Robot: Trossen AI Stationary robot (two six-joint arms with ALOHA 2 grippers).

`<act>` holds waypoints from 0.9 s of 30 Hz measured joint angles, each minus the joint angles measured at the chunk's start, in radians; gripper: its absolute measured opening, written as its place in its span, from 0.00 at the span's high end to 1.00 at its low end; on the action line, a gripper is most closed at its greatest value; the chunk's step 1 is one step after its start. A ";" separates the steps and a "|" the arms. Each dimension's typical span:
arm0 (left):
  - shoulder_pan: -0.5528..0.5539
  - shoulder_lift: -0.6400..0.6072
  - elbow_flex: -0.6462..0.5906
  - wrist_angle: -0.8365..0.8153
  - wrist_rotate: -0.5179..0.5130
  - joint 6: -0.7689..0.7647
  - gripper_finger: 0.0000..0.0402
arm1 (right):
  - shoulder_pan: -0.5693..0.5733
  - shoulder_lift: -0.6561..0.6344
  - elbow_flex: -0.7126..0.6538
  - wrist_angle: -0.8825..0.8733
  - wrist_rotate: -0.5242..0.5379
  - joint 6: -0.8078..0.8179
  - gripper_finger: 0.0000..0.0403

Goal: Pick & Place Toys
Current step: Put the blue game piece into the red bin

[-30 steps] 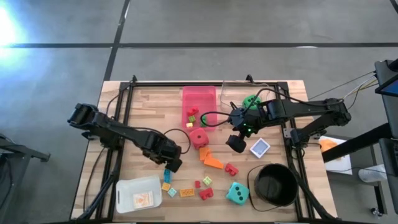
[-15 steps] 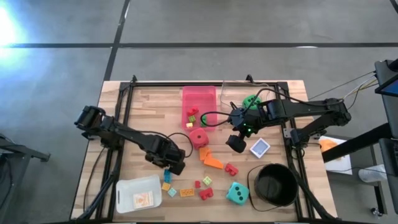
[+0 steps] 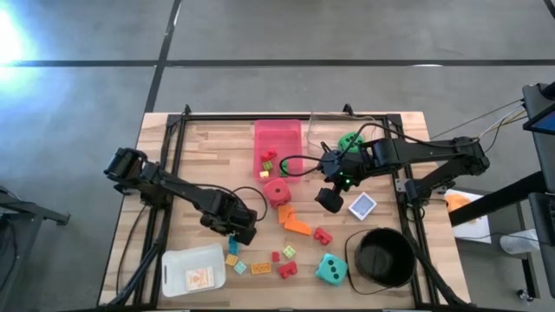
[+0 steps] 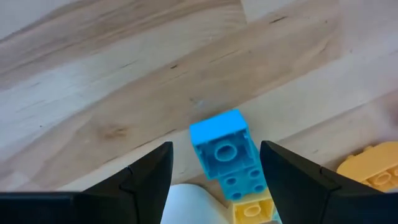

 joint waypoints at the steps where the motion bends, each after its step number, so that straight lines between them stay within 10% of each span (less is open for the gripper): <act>1: 0.000 0.002 0.000 0.000 0.000 0.000 0.39 | 0.000 0.000 0.000 0.000 0.000 0.000 0.09; 8: 0.007 0.063 0.028 0.009 0.123 0.014 0.39 | 0.000 0.000 0.000 0.001 0.000 0.000 0.09; 27: 0.019 0.127 0.054 0.007 0.049 0.008 0.41 | 0.000 0.000 0.000 0.006 0.000 0.000 0.09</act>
